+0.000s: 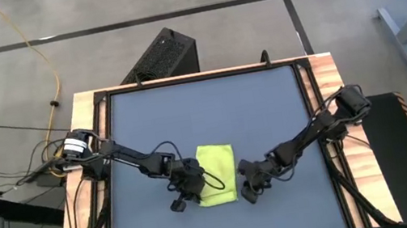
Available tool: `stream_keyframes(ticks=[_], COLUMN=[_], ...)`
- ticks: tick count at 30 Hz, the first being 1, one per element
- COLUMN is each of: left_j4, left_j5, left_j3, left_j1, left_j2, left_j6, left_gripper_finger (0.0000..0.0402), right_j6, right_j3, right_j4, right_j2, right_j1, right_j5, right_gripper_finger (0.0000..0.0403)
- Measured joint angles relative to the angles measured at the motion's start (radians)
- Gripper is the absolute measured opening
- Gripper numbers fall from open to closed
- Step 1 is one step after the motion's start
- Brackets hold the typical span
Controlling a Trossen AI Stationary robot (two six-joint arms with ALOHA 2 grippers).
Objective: Roll towel
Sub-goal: Roll the green microfiber towel
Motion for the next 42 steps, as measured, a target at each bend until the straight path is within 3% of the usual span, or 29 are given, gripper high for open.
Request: stream_keyframes(ticks=[6,10,15,22,25,33,42], left_j4=[0.004,0.008,0.009,0.024,0.024,0.027,0.061], left_j5=[0.000,0.009,0.041,0.054,0.057,0.062,0.058], left_j3=[0.000,0.000,0.000,0.000,0.000,0.000,0.001], left_j1=[0.002,0.004,0.015,0.019,0.019,0.019,0.020], left_j2=[0.000,0.000,0.000,0.000,0.000,0.000,0.000], left_j6=[-0.012,-0.025,-0.051,-0.083,-0.092,-0.122,-0.162], left_gripper_finger=[0.0000,0.0000,0.0000,0.0000,0.0000,0.0000,0.0000], right_j6=[-0.070,-0.195,-0.522,-1.129,-1.296,-1.427,-1.470], right_j3=[0.000,0.000,0.003,0.016,0.016,0.016,0.053], right_j4=[-0.045,0.018,0.164,0.165,0.157,0.085,0.091], right_j2=[-0.040,-0.058,-0.056,-0.055,-0.055,-0.036,0.040], right_j1=[0.011,0.023,0.080,0.164,0.167,0.127,0.111], right_j5=[-0.004,0.009,0.044,0.227,0.264,0.257,0.253], right_gripper_finger=[0.0113,0.0153,0.0178,0.0174,0.0168,0.0164,0.0164])
